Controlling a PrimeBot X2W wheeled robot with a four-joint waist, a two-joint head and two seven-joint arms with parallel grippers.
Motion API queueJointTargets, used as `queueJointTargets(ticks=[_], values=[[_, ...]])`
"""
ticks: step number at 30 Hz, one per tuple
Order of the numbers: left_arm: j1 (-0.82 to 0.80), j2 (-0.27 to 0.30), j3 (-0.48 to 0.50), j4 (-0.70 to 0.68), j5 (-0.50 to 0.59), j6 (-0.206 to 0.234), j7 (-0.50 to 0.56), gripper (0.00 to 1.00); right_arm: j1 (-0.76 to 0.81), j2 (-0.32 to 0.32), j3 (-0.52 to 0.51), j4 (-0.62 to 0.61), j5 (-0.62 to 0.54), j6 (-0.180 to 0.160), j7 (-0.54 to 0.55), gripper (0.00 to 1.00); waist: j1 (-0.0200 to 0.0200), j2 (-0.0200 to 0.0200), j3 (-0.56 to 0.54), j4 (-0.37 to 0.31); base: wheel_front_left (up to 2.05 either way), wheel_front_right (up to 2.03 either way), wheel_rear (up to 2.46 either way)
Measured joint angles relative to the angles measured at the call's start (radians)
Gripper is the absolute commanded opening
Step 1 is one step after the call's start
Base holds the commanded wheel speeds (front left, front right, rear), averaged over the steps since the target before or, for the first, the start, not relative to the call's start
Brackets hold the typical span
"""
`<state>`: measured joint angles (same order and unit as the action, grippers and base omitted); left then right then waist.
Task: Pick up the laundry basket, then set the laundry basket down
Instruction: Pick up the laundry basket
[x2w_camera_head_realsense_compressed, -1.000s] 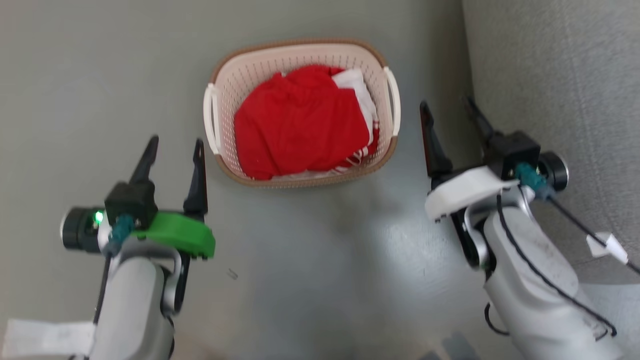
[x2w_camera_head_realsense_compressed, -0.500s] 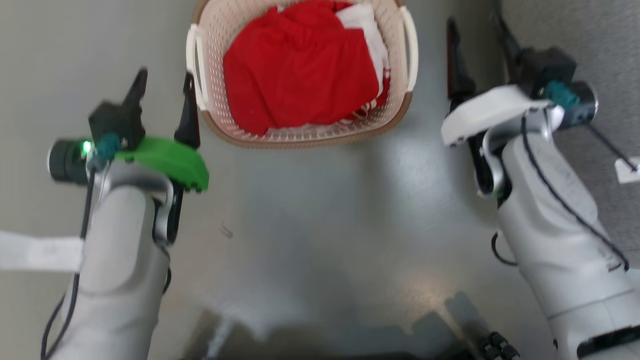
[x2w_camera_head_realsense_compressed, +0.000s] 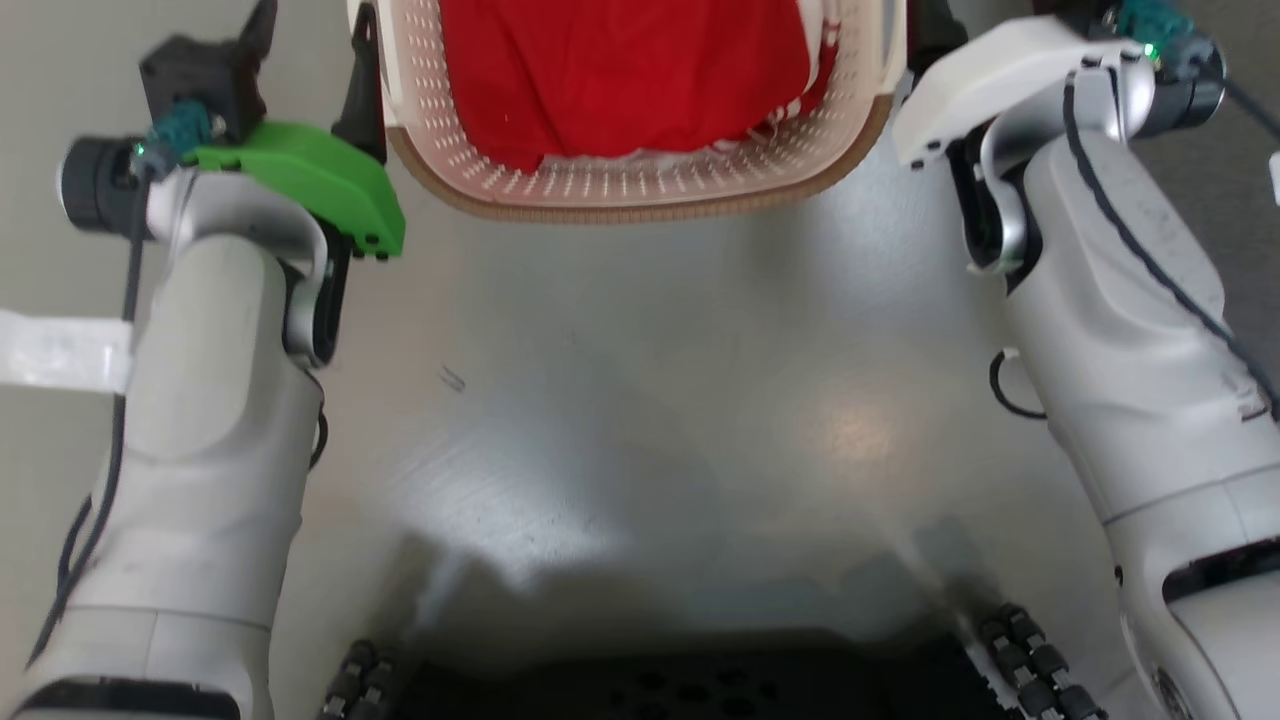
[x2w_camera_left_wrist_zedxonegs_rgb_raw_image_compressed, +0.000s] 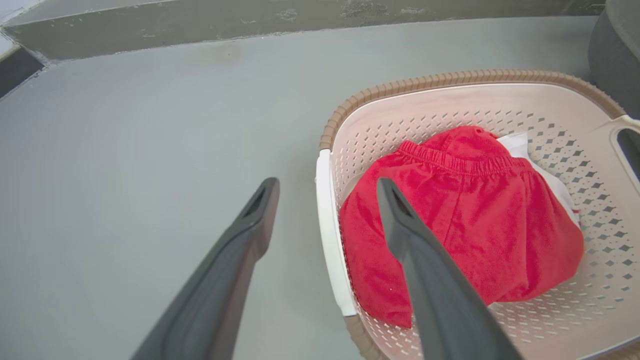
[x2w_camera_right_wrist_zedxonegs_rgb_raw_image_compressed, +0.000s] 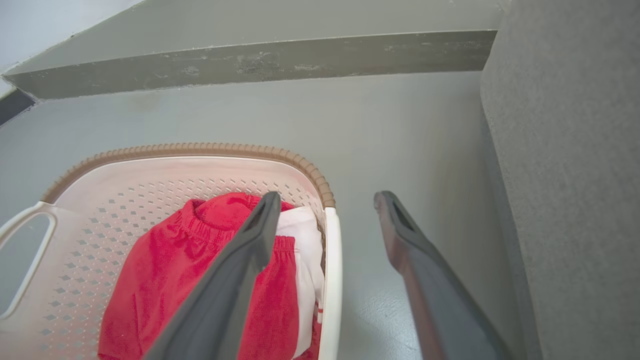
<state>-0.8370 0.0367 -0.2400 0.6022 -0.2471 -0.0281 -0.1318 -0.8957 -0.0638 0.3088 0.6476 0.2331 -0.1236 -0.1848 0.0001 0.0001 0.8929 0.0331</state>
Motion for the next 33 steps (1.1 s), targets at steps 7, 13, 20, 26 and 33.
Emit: queueJointTargets(ticks=[7,13,20,26,33], values=[[-0.067,-0.006,-0.001,0.082,-0.005,-0.015,-0.001,1.0,-0.062,-0.003,0.005,0.082,0.014,0.0,0.005,1.0,0.0,0.0,0.083,0.01,0.0,0.0,0.0],[-0.097,-0.01,-0.004,0.149,-0.005,-0.015,-0.001,1.0,-0.104,-0.004,0.024,0.131,0.026,0.0,0.005,1.0,-0.0001,0.0,0.13,0.015,0.0,0.0,0.0],[-0.144,-0.017,-0.019,0.203,-0.005,-0.024,-0.011,1.0,-0.138,-0.004,0.047,0.194,0.06,0.0,0.005,1.0,0.0,0.0,0.158,0.018,0.0,0.0,0.0],[-0.175,-0.021,-0.034,0.25,-0.005,-0.026,-0.016,1.0,-0.165,-0.005,0.067,0.24,0.087,0.0,0.023,1.0,-0.0001,0.0,0.168,0.021,0.0,0.0,0.0],[-0.208,-0.021,-0.054,0.297,-0.005,-0.033,-0.028,1.0,-0.193,-0.007,0.092,0.277,0.125,0.0,0.036,0.76,-0.0001,0.0,0.172,0.024,0.0,0.0,0.0]])
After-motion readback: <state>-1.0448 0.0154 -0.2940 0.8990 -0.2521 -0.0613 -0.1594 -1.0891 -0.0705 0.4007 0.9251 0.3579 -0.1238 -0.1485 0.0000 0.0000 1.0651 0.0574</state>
